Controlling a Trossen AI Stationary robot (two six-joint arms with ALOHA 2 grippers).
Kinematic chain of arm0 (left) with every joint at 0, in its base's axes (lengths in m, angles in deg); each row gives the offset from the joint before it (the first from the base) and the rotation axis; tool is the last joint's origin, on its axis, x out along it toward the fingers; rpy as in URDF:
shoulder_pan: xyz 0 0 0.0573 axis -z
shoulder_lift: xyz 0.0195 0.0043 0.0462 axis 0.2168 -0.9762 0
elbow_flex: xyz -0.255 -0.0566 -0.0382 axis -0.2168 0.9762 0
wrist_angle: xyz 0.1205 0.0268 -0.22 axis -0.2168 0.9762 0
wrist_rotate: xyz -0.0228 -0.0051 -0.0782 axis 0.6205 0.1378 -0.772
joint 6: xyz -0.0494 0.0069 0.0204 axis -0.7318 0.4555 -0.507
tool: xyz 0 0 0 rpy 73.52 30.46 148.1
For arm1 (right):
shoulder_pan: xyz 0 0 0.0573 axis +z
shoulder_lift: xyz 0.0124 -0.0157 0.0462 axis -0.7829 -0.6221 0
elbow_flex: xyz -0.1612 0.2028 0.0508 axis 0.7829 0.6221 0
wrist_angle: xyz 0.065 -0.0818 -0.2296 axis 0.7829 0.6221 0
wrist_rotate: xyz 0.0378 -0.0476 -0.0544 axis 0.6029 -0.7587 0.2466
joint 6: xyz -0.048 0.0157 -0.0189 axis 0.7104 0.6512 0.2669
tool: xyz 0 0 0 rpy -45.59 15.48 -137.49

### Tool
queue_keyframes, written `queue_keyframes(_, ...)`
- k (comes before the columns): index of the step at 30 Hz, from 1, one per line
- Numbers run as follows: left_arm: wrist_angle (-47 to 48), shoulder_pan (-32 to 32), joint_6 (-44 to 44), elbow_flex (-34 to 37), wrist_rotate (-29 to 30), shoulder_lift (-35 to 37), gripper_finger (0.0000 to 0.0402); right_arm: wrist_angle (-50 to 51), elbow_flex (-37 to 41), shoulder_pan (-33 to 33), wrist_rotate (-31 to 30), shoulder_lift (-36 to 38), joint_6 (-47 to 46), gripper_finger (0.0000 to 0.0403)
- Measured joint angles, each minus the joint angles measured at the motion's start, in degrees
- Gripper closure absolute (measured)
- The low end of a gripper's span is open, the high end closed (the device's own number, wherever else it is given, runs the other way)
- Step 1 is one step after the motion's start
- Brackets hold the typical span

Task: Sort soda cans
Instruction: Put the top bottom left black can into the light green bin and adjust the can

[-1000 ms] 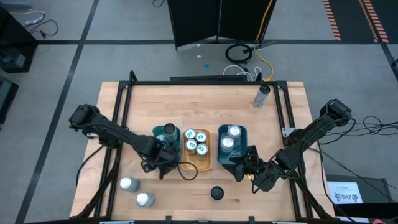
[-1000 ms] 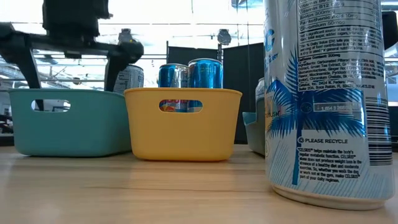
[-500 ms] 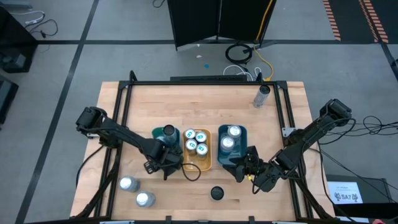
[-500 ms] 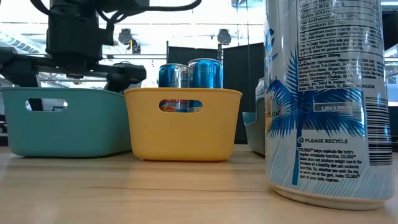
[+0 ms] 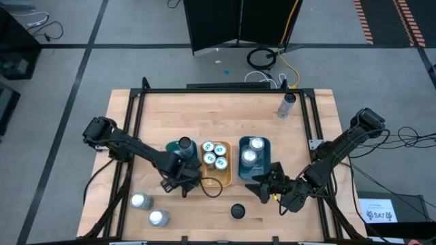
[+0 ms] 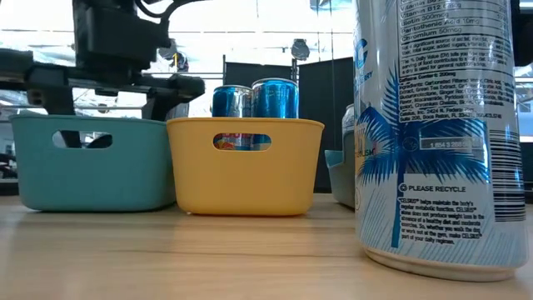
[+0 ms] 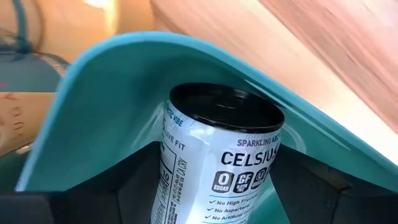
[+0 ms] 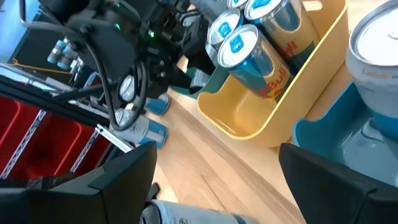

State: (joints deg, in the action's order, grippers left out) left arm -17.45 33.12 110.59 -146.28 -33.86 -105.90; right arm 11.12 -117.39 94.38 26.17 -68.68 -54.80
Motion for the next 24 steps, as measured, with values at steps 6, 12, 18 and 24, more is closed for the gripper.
queue_keyframes(6,1.63,0.00,-1.78,-1.88,0.44,0.01,0.0121,0.01,0.00,0.02,0.55,0.00,0.02,0.0071)
queue_keyframes(12,5.85,0.09,-3.17,-4.68,0.70,0.08,0.0121,0.00,0.00,0.00,1.71,0.00,0.04,0.0071)
queue_keyframes(18,6.43,0.09,-5.01,-5.59,1.47,2.65,0.0121,-0.02,0.00,0.00,1.71,0.00,0.04,0.0071)
queue_keyframes(24,6.57,0.04,-8.48,-5.61,2.86,6.67,0.0121,-0.03,0.00,0.00,1.69,0.00,0.29,0.0071)
